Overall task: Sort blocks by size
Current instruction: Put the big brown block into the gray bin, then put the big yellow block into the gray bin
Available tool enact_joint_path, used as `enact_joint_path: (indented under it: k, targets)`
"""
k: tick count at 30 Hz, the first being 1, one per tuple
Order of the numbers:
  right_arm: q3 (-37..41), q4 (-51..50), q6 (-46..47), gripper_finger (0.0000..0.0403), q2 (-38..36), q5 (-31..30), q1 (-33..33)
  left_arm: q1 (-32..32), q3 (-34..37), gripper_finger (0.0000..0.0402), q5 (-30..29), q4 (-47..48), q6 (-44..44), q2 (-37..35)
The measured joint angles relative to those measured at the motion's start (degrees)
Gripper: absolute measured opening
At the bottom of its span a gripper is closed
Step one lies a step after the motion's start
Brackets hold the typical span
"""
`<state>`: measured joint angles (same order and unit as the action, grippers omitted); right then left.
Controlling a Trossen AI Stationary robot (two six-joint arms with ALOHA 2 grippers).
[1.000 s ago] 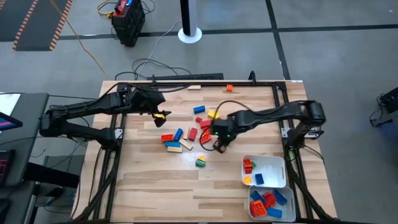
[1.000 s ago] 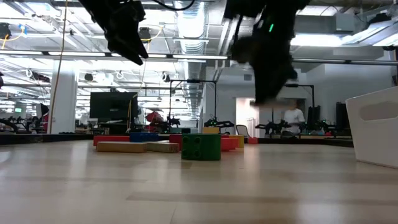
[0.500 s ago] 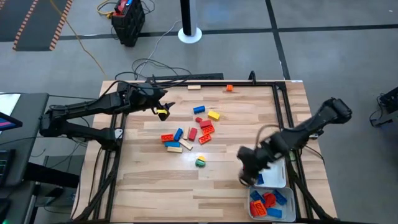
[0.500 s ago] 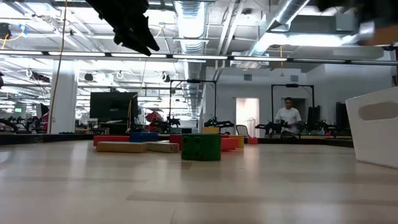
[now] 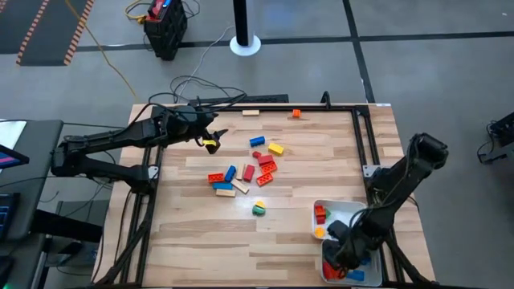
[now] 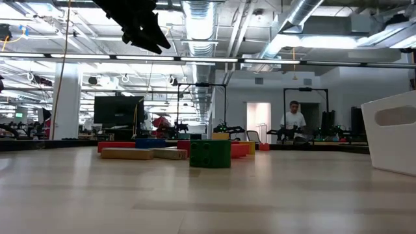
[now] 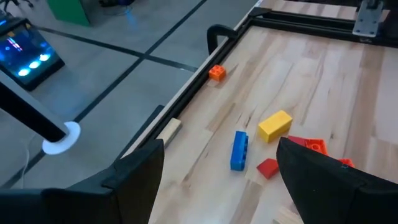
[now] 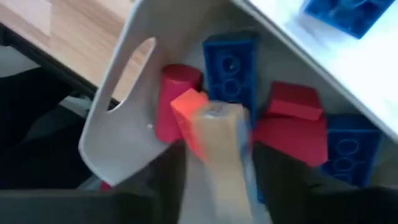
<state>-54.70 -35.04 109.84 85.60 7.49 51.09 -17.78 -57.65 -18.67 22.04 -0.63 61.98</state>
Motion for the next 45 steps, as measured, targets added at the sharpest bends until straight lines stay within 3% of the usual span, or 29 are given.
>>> enact_joint_path:
  k: [3,6,12,16,19,30,37,45]
  targets:
    - [0.0,0.0,0.1,0.027,-1.4,0.0,-0.6,0.0,0.0,0.03,0.8,0.0,0.7,0.0]
    - [-1.2,-4.0,-2.1,0.0296,-4.5,0.0,-3.2,0.0,0.0,0.03,1.9,0.1,0.9,0.0]
    - [-11.5,-22.8,-21.0,0.0283,-5.7,-2.9,-13.4,0.0,0.0,0.03,4.6,0.5,3.3,0.0]
    - [-16.1,-30.7,-35.6,0.0275,-4.5,-11.4,-22.1,0.3,0.0,0.03,6.4,1.0,5.5,0.0]
    - [-17.6,-29.7,-44.7,0.0275,-4.6,-15.3,-29.9,1.2,0.0,0.03,6.6,1.6,8.1,0.0]
    - [-17.8,-11.6,-82.3,0.0275,-3.1,-15.5,-55.9,6.7,0.0,0.03,9.0,6.1,23.0,0.0]
    - [-17.8,-7.6,-93.6,0.0275,2.3,-9.5,-66.5,10.9,0.0,0.03,9.2,7.8,33.2,0.0]
    - [-17.8,-4.9,-98.0,0.0275,12.4,-9.0,-71.3,14.7,0.0,0.03,6.6,9.2,39.3,0.0]
